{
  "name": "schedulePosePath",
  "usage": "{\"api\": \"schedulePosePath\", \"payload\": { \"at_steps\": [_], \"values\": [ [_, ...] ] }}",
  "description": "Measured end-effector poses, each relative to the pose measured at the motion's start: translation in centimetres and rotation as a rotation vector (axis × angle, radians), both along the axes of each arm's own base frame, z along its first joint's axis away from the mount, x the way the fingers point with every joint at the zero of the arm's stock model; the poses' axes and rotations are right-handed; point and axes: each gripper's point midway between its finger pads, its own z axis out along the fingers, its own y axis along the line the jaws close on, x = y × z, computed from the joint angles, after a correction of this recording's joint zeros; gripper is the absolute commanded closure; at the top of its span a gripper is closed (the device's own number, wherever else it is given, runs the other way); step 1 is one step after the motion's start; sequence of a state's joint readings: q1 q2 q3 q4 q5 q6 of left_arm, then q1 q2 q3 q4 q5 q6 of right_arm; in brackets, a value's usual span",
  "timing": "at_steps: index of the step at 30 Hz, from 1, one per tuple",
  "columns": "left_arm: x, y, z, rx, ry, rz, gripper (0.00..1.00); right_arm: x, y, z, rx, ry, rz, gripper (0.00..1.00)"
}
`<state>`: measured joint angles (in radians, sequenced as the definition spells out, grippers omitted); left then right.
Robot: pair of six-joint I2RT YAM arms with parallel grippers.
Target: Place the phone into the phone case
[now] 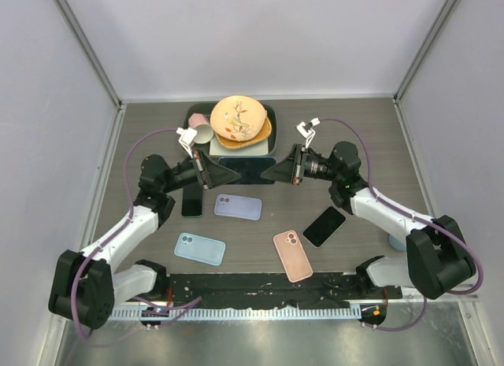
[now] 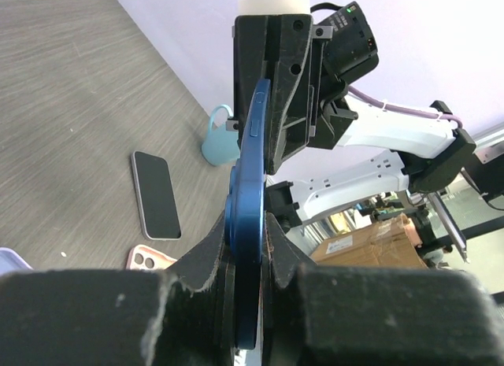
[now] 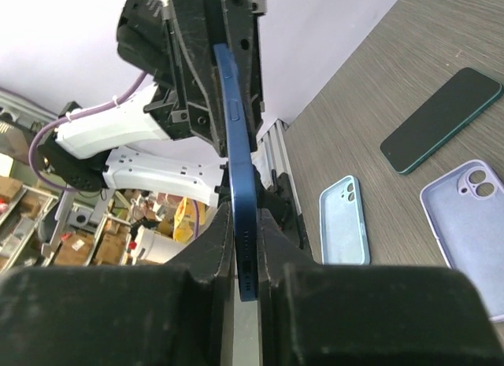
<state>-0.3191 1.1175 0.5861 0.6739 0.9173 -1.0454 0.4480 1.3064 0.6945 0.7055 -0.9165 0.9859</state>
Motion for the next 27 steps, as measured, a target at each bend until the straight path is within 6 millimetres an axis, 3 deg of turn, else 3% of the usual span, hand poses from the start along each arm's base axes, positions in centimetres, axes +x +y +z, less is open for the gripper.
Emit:
{"api": "schedulePosePath", "payload": {
  "at_steps": [2, 5, 8, 9, 13, 19, 27],
  "values": [
    [-0.3, 0.0, -0.2, -0.007, 0.026, -0.009, 0.99, -0.3, 0.0, 0.3, 0.005, -0.025, 0.016, 0.99],
    [-0.3, 0.0, -0.1, -0.013, 0.022, -0.013, 0.90, -0.4, 0.0, 0.4, 0.006, -0.034, 0.023, 0.99],
    [-0.3, 0.0, -0.2, -0.008, 0.015, -0.012, 0.64, -0.4, 0.0, 0.4, 0.005, -0.034, 0.024, 0.99],
    [-0.2, 0.0, -0.4, 0.000, 0.010, -0.005, 0.49, -0.4, 0.0, 0.4, 0.005, -0.034, 0.024, 0.99],
    [0.7, 0.3, -2.1, 0.065, 0.016, 0.047, 0.29, 0.2, -0.2, -0.5, -0.023, 0.000, -0.011, 0.99],
    [3.1, 1.9, -3.3, 0.215, 0.017, 0.218, 0.27, 1.8, -1.4, -2.7, -0.103, 0.055, -0.113, 0.99],
    [5.8, 4.8, -5.0, 0.447, 0.084, 0.433, 0.31, 5.4, -6.5, -3.8, -0.136, 0.085, -0.297, 0.99]
  ]
}}
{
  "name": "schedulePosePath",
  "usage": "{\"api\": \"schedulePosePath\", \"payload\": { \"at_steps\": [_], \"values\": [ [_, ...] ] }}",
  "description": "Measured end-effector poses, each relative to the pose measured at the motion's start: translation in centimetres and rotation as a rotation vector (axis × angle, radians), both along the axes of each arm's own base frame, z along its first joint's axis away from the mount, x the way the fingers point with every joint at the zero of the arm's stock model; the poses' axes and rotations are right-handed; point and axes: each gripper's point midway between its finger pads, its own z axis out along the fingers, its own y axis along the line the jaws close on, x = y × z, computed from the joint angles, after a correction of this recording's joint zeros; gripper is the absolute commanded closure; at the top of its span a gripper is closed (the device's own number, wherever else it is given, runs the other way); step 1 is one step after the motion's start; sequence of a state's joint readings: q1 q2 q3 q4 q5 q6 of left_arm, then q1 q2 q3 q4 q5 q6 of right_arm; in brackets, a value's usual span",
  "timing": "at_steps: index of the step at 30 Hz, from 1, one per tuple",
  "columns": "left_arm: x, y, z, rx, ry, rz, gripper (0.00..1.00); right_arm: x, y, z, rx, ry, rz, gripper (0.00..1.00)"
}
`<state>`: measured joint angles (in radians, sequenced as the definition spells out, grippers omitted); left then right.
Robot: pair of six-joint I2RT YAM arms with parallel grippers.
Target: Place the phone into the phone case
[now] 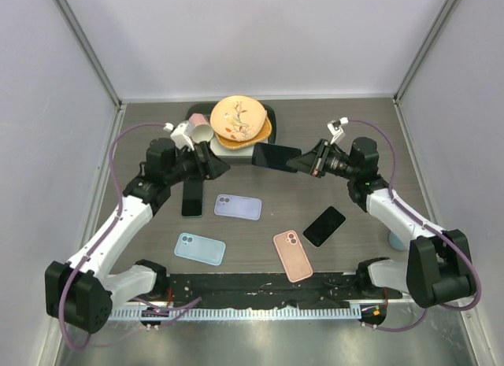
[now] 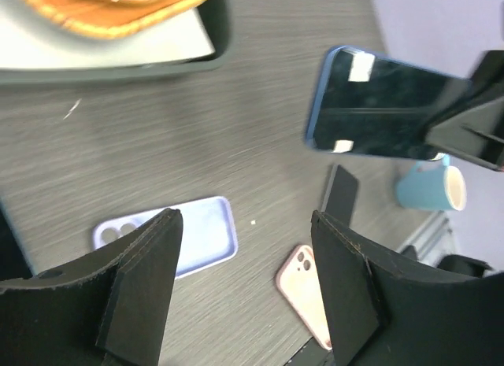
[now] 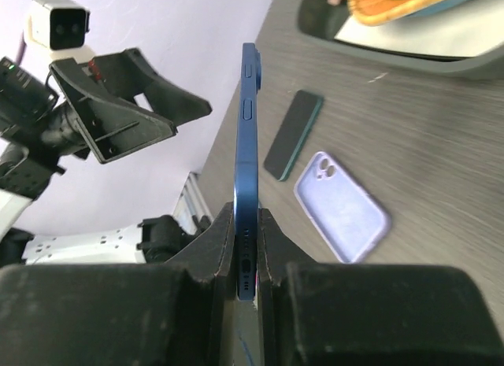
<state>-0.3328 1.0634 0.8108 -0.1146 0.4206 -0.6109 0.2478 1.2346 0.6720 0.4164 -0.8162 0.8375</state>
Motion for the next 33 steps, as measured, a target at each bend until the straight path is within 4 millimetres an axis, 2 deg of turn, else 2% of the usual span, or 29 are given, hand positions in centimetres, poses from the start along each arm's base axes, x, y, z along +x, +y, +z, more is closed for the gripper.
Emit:
{"api": "schedulePosePath", "payload": {
  "at_steps": [3, 7, 13, 16, 18, 20, 25, 27, 33],
  "values": [
    [0.8, 0.8, -2.2, 0.108, 0.074, 0.056, 0.32, 1.1, -1.9, -0.9, -0.028, 0.020, -0.054, 0.99],
    [0.9, 1.7, -7.4, 0.289, 0.228, 0.105, 0.36, 1.7, -3.5, -1.9, -0.055, 0.041, -0.095, 0.99],
    [-0.5, 2.6, -16.0, 0.556, 0.459, 0.090, 0.45, 1.5, -3.7, -2.6, -0.063, 0.055, -0.092, 0.99],
    [-1.5, 3.1, -19.0, 0.639, 0.536, 0.074, 0.51, 1.2, -3.7, -2.9, -0.063, 0.066, -0.084, 0.99],
    [-1.8, 3.3, -20.1, 0.672, 0.560, 0.066, 0.57, 1.0, -3.7, -3.2, -0.062, 0.074, -0.076, 0.99],
    [-1.8, 3.6, -20.8, 0.696, 0.572, 0.063, 0.67, 0.8, -3.6, -3.4, -0.062, 0.081, -0.071, 0.99],
    [-1.0, 3.1, -21.0, 0.696, 0.563, 0.056, 0.94, 0.6, -3.6, -3.5, -0.061, 0.084, -0.065, 0.99],
    [-1.1, 3.1, -21.1, 0.702, 0.567, 0.046, 1.00, 0.6, -3.6, -3.5, -0.061, 0.086, -0.064, 0.99],
    [-1.1, 2.9, -21.0, 0.697, 0.601, 0.047, 1.00, 0.4, -3.6, -3.8, -0.061, 0.092, -0.059, 0.99]
  ]
}}
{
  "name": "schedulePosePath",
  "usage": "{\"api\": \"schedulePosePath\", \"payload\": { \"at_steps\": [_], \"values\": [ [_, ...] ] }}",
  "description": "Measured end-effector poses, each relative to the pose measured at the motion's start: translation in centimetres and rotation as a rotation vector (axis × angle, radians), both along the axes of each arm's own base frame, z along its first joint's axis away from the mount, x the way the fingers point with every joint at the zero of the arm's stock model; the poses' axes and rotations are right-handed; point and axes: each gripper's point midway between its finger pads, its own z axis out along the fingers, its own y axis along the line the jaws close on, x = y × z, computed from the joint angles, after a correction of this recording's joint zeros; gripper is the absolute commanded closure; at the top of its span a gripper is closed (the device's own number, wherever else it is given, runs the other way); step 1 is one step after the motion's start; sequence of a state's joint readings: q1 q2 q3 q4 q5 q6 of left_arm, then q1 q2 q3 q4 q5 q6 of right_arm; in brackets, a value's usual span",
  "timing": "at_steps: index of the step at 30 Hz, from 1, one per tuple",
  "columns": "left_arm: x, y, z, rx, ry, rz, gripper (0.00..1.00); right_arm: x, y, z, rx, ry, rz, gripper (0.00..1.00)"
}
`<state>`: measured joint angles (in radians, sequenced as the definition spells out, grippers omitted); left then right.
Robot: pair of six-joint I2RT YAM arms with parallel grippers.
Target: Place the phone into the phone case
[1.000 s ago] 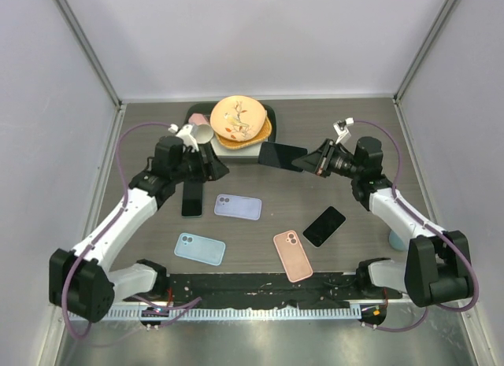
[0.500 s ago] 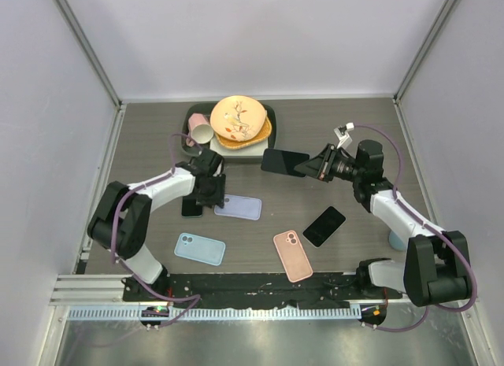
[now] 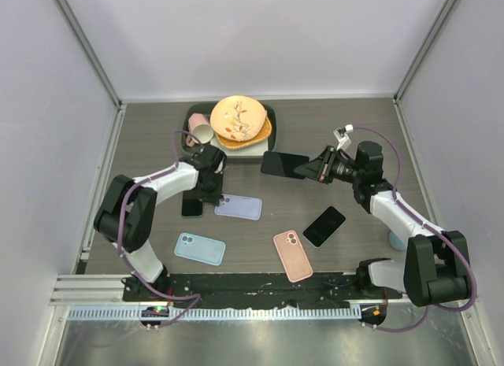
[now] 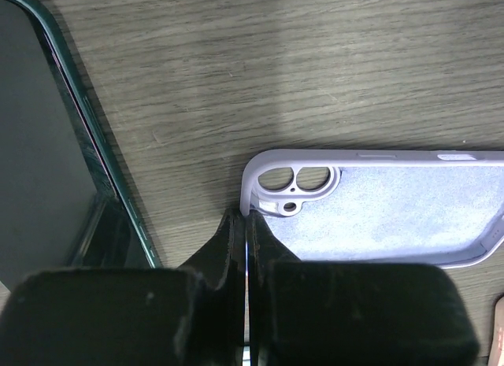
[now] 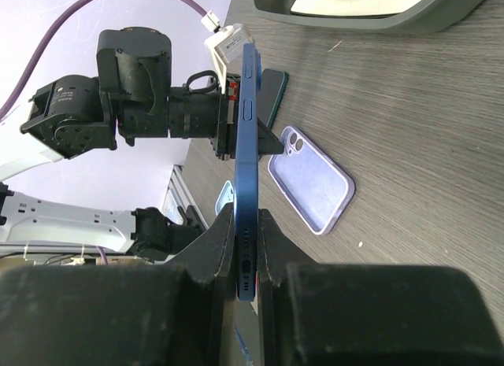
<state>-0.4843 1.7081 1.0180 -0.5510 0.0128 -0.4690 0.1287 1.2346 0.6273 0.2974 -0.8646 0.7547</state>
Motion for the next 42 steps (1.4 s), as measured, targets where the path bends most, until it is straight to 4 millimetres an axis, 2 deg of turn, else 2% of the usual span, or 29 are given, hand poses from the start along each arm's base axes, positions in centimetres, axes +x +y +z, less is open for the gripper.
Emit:
{"api": "schedulePosePath", "payload": {
  "at_steps": [14, 18, 22, 28, 38, 39, 41, 42],
  "values": [
    [0.8, -2.3, 0.2, -0.062, 0.011, 0.083, 1.00, -0.4, 0.1, -0.1, 0.007, 0.007, 0.016, 0.99],
    [2.0, -6.4, 1.0, -0.218, -0.037, 0.065, 1.00, -0.4, 0.2, 0.0, 0.010, 0.000, 0.019, 0.99],
    [2.4, -9.0, 2.0, -0.303, -0.070, 0.031, 1.00, -0.4, 0.2, 0.0, 0.012, -0.003, 0.020, 0.99],
    [2.7, -9.2, 1.5, -0.294, -0.065, 0.028, 1.00, -0.4, 0.2, 0.0, 0.014, -0.001, 0.022, 0.99],
    [2.1, -8.2, 0.5, -0.242, -0.046, 0.046, 0.99, -0.3, 0.2, -0.6, 0.013, 0.017, 0.024, 0.99],
    [2.1, -8.1, 0.5, -0.242, -0.048, 0.046, 0.91, -0.3, 0.2, -0.7, 0.013, 0.020, 0.024, 0.99],
    [1.9, -7.9, 0.5, -0.230, -0.048, 0.042, 0.81, -0.3, 0.2, -0.8, 0.013, 0.023, 0.024, 0.99],
    [1.9, -7.7, 0.5, -0.221, -0.049, 0.038, 0.68, -0.3, 0.2, -0.8, 0.013, 0.023, 0.024, 0.99]
  ]
}}
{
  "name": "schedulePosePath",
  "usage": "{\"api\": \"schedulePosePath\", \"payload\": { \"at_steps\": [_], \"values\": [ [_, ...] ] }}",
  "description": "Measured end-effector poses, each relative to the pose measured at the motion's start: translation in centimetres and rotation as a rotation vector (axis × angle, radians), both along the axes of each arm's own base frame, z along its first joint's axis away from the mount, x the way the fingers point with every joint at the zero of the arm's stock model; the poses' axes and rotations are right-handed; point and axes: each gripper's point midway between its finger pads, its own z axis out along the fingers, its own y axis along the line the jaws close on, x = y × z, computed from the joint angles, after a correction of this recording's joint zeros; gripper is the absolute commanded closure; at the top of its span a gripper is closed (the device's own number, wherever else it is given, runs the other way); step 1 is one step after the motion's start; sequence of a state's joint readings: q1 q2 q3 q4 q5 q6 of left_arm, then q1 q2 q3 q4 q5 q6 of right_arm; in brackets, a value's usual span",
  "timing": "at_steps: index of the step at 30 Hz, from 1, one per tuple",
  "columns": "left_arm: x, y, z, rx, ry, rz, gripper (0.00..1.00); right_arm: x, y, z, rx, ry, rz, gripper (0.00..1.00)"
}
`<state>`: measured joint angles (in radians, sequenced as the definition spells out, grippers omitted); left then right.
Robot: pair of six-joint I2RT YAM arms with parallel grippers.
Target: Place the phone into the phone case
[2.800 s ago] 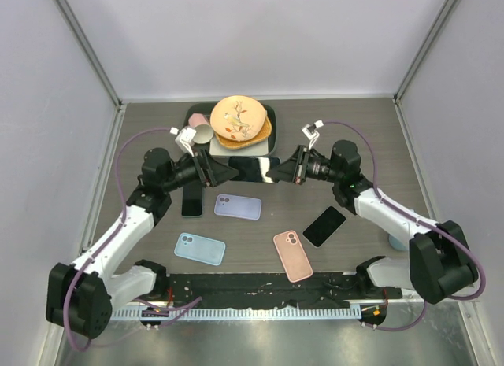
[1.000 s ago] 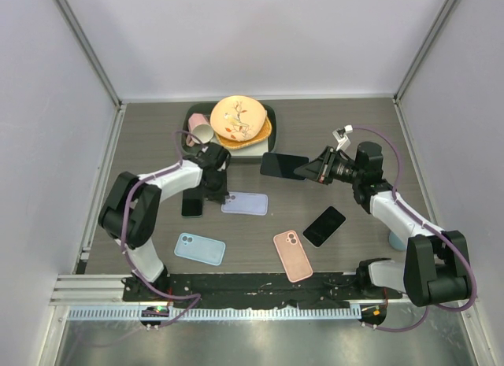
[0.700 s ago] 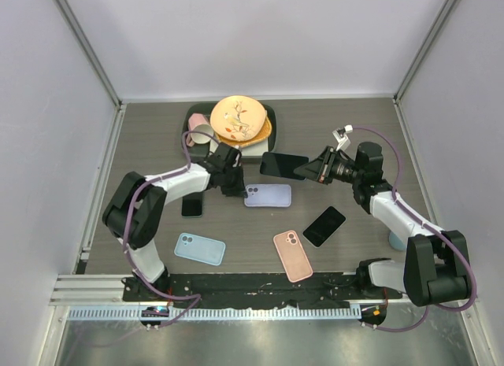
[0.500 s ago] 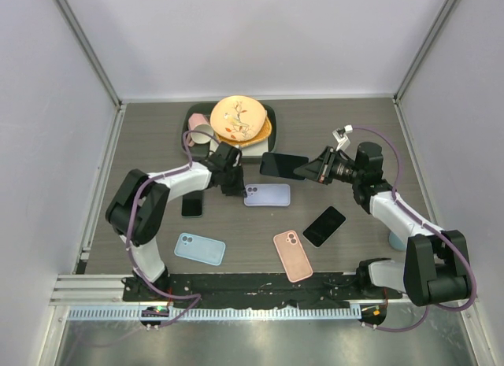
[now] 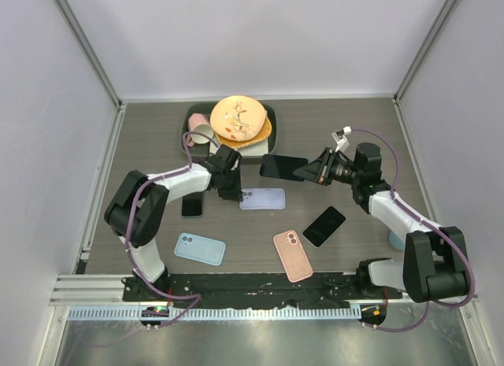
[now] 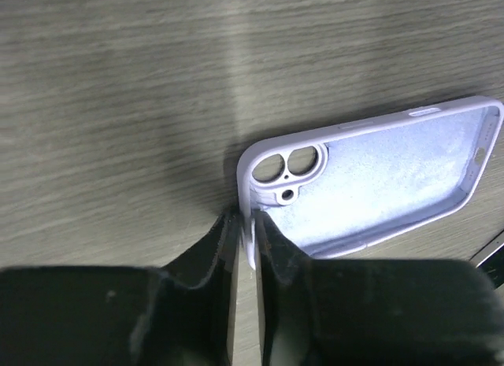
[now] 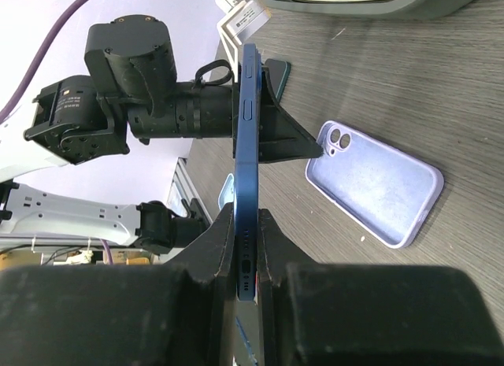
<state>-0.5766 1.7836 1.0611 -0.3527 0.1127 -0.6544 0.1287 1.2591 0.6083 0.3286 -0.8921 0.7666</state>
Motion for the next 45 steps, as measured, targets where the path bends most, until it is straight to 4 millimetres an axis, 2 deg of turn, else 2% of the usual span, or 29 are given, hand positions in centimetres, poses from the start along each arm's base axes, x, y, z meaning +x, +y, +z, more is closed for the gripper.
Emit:
{"api": "schedulePosePath", "payload": {
  "at_steps": [2, 3, 6, 8, 16, 21, 22, 27, 31, 34, 38, 45],
  "values": [
    [-0.2, 0.4, 0.1, 0.020, 0.000, -0.006, 0.60, 0.0, 0.0, 0.0, 0.000, 0.000, 0.000, 0.99],
    [-0.3, 0.6, 0.3, 0.024, -0.004, -0.009, 0.52, 0.0, 0.0, 0.0, 0.000, 0.001, 0.000, 0.99],
    [-0.5, 0.9, 1.4, 0.025, -0.033, -0.025, 0.40, 0.1, 0.0, -0.2, -0.001, 0.006, 0.000, 0.99],
    [-0.6, 1.0, 2.7, 0.010, -0.065, -0.034, 0.37, 0.1, 0.0, -0.3, -0.001, 0.008, 0.000, 0.99],
    [-0.7, 0.8, 12.0, -0.211, -0.370, -0.050, 0.26, 0.0, 0.0, -0.4, -0.002, 0.010, 0.001, 0.99],
    [-1.2, 1.3, 15.8, -0.440, -0.493, -0.041, 0.18, 0.0, 0.0, -0.4, -0.002, 0.010, 0.001, 0.99],
    [-0.6, 2.5, 16.1, -0.468, -0.508, 0.001, 0.16, 0.0, 0.0, -0.4, -0.002, 0.011, 0.001, 0.99],
    [0.1, 5.1, 17.8, -0.670, -0.552, 0.101, 0.15, 0.0, 0.0, -0.5, -0.002, 0.014, 0.001, 0.99],
    [-0.2, 4.7, 19.5, -0.756, -0.568, 0.074, 0.16, -0.1, 0.0, -0.5, -0.002, 0.014, 0.002, 0.99],
    [-0.5, 4.3, 20.1, -0.785, -0.564, 0.048, 0.16, -0.1, 0.1, -0.5, -0.001, 0.014, 0.007, 0.99],
    [-0.5, 4.0, 19.3, -0.790, -0.525, 0.044, 0.17, -0.4, 0.7, -0.7, -0.004, 0.021, 0.024, 0.99],
    [-0.5, 3.8, 17.8, -0.777, -0.472, 0.045, 0.17, -1.1, 3.8, -3.0, -0.049, 0.097, 0.110, 0.99]
  ]
}}
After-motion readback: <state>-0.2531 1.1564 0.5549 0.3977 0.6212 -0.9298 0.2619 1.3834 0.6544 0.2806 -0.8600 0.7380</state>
